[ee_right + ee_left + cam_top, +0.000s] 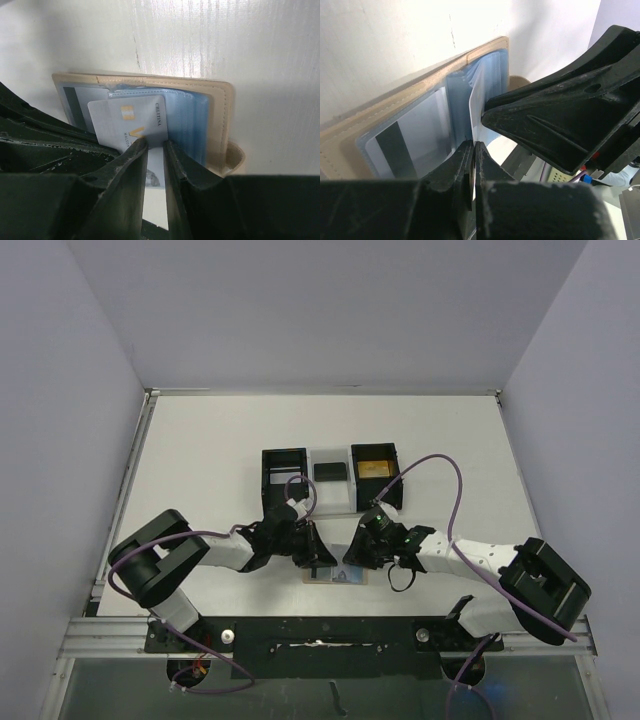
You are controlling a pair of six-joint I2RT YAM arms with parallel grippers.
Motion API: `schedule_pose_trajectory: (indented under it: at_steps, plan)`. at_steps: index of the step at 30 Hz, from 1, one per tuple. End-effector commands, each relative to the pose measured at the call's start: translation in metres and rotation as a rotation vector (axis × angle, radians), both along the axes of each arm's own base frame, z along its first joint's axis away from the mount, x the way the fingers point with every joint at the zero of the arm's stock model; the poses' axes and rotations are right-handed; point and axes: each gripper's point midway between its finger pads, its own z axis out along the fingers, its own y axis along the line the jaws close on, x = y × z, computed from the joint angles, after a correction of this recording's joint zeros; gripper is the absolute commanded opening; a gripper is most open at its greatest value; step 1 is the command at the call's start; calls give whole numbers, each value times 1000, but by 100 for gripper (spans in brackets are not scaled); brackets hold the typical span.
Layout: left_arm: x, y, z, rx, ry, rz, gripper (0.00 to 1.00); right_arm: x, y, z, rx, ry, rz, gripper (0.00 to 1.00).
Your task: Take the credit cards out of the card holder
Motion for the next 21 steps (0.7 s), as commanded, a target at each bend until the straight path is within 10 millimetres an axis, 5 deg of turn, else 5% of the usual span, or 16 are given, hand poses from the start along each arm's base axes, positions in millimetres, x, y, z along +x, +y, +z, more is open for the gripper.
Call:
schedule_pose_trajectory:
  at_steps: [1, 12, 17, 21]
  plan:
    - [7, -9, 20, -57, -64, -11, 0, 1, -10, -4, -31, -1, -28, 23]
    - [6, 15, 15, 22, -93, 18, 0, 6, -12, -1, -49, -23, -26, 24]
    - [6, 10, 19, -7, -96, -3, 0, 8, -7, 5, -21, -43, -14, 24]
    - [7, -2, 27, -73, -87, -15, 15, 7, -5, 3, -8, -36, -7, 24]
